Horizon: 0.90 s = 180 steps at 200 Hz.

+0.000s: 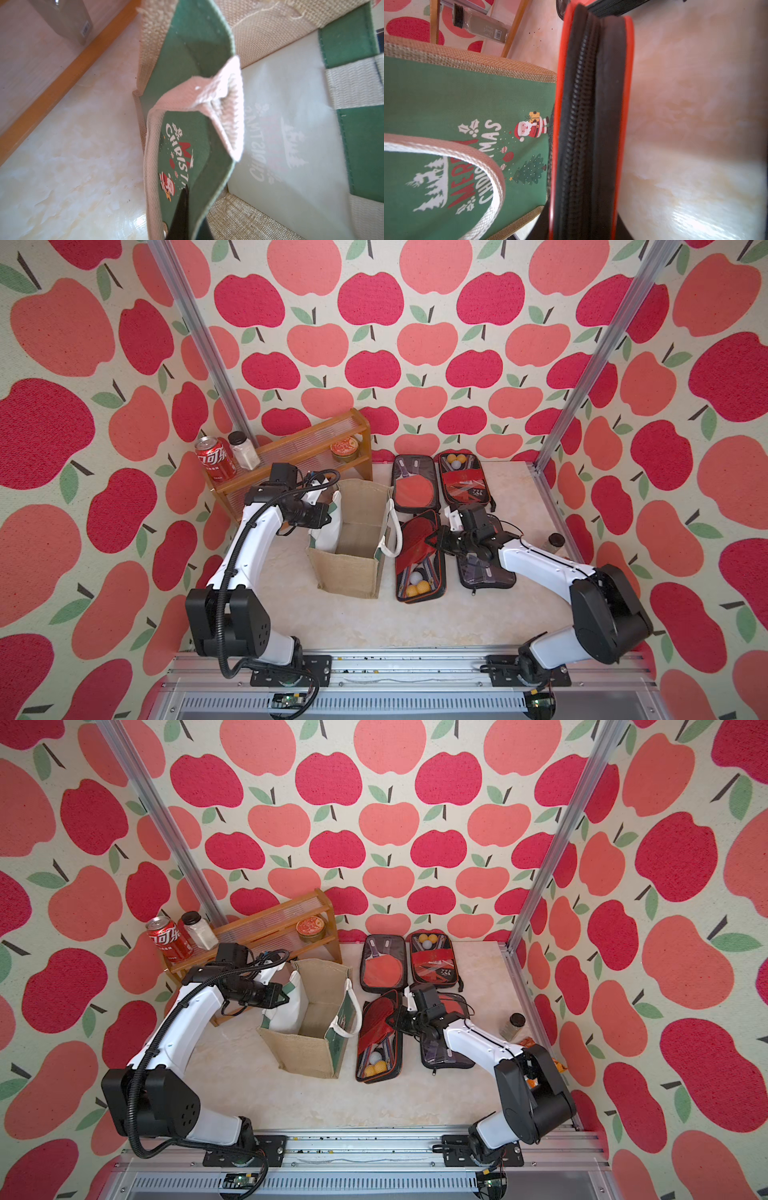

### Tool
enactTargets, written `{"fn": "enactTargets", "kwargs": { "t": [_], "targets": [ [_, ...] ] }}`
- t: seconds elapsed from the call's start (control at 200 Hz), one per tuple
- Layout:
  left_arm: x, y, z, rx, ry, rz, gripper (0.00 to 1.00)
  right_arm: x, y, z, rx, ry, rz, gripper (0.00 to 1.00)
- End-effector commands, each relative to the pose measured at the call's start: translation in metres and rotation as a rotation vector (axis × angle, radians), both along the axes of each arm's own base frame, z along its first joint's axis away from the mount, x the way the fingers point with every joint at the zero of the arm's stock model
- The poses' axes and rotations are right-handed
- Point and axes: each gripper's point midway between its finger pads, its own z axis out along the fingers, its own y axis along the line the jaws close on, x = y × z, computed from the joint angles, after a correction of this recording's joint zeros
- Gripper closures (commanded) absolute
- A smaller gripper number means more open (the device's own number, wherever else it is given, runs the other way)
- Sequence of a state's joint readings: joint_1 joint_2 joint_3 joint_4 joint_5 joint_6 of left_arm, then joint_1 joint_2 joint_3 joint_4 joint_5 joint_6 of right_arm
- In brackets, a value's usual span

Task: Remove the ping pong set from the canvas bag
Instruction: Place the canvas bag at the center of the board.

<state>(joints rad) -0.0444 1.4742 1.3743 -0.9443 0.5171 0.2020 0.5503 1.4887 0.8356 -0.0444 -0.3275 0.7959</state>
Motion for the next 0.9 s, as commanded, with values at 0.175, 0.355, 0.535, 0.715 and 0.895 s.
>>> {"fn": "enactTargets", "kwargs": {
  "t": [0.175,0.355,0.535,0.715,0.895],
  "targets": [
    [-0.011,-0.008,-0.006,0.014,0.049,-0.033,1.0,0.005,-0.029,-0.042,-0.071,0.05,-0.047,0.72],
    [-0.014,-0.01,-0.003,0.002,0.052,-0.042,0.96,0.007,-0.04,-0.054,-0.099,0.077,-0.069,0.61],
    [-0.014,-0.004,-0.003,0.039,0.039,-0.036,0.8,0.009,-0.05,-0.06,-0.111,0.091,-0.092,0.55],
    [-0.009,0.004,0.005,0.055,0.008,-0.014,0.62,0.01,-0.055,-0.058,-0.131,0.088,-0.094,0.48],
    [-0.006,0.007,0.013,0.061,-0.016,-0.015,0.55,0.011,-0.059,-0.055,-0.164,0.083,-0.089,0.36]
  ]
}}
